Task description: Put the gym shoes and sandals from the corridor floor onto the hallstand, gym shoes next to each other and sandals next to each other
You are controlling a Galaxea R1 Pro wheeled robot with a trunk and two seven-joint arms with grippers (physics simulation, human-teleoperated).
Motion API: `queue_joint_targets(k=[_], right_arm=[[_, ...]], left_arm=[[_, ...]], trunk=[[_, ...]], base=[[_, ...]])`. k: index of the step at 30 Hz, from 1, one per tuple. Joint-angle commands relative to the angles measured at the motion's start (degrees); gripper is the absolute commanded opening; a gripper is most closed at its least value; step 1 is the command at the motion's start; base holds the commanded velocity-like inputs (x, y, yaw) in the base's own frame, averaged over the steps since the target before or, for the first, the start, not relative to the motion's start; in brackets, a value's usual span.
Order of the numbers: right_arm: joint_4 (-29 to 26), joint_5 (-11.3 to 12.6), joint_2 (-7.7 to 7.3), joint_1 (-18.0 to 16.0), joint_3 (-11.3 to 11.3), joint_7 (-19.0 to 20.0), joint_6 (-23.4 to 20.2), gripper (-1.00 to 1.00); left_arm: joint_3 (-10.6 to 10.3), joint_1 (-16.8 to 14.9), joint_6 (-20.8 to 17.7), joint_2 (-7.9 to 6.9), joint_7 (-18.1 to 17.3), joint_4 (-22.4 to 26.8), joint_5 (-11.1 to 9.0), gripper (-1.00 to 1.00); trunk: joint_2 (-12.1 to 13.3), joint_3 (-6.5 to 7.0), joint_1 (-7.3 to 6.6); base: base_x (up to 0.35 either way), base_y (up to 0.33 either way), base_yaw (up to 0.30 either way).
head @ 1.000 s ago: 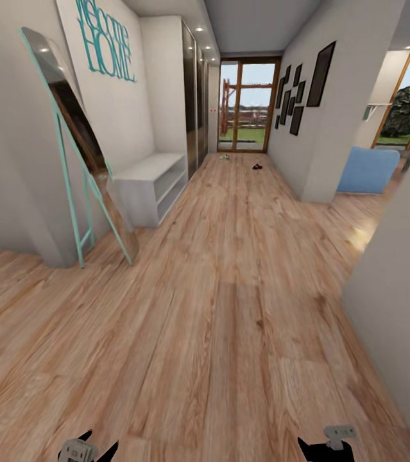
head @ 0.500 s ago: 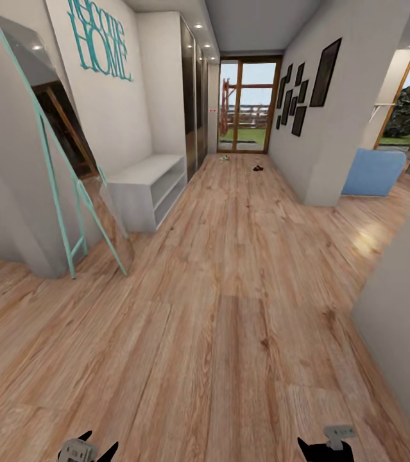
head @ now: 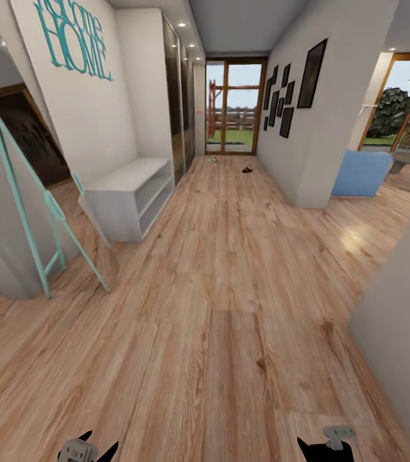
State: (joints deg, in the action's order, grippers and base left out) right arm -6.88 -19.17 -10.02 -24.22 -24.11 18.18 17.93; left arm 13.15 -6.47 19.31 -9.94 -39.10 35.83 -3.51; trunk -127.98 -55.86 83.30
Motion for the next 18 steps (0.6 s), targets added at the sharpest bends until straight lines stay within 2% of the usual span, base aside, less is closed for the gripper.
queue_joint_targets(k=[1, 18], right_arm=[[0.03, -0.41, 0.00, -0.04, -0.50, 0.26, 0.17, 1.00], [0.00, -0.34, 0.00, -0.04, -0.50, 0.27, 0.17, 1.00]], left_arm=[[0.12, -0.04, -0.07, 0.01, -0.45, -0.06, -0.36, 1.00], [0.12, -0.04, -0.07, 0.08, -0.45, -0.06, -0.36, 1.00]], trunk=[[-0.02, -0.05, 0.03], [-0.02, -0.05, 0.03]], base=[[0.337, 0.000, -0.011], [0.337, 0.000, -0.002]])
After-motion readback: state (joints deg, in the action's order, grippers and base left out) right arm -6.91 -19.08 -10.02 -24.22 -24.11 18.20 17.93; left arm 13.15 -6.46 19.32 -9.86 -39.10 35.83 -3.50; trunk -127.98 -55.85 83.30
